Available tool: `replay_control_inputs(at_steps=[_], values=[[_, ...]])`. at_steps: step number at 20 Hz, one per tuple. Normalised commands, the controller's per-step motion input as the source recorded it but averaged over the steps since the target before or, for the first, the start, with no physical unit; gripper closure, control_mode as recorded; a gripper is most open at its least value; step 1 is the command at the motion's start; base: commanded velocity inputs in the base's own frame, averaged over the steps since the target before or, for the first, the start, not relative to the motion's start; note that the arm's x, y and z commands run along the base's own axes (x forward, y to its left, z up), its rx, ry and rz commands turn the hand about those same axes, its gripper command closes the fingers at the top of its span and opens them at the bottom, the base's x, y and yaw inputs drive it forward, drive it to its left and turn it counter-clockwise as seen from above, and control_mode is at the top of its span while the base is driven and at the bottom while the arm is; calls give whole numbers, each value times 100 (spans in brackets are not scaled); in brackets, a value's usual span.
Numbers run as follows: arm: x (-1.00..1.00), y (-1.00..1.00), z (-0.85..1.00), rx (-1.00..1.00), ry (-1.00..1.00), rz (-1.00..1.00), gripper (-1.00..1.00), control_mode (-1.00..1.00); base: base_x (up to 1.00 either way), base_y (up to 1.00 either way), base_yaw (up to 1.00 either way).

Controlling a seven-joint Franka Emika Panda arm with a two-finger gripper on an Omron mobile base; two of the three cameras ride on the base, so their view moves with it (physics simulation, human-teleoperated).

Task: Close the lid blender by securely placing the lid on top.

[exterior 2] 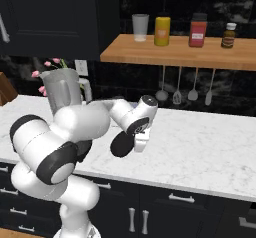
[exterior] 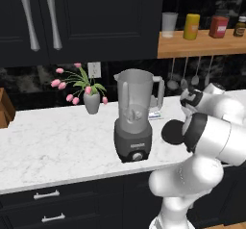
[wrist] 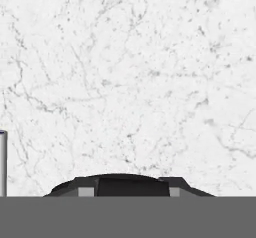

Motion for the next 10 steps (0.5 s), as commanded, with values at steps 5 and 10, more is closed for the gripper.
replay_control_inputs(at_steps=[5,10], values=[[-12,0,68,0,9,0,100,-100,0,0,0],[-13,0,71,1,12,0,100,-100,0,0,0]])
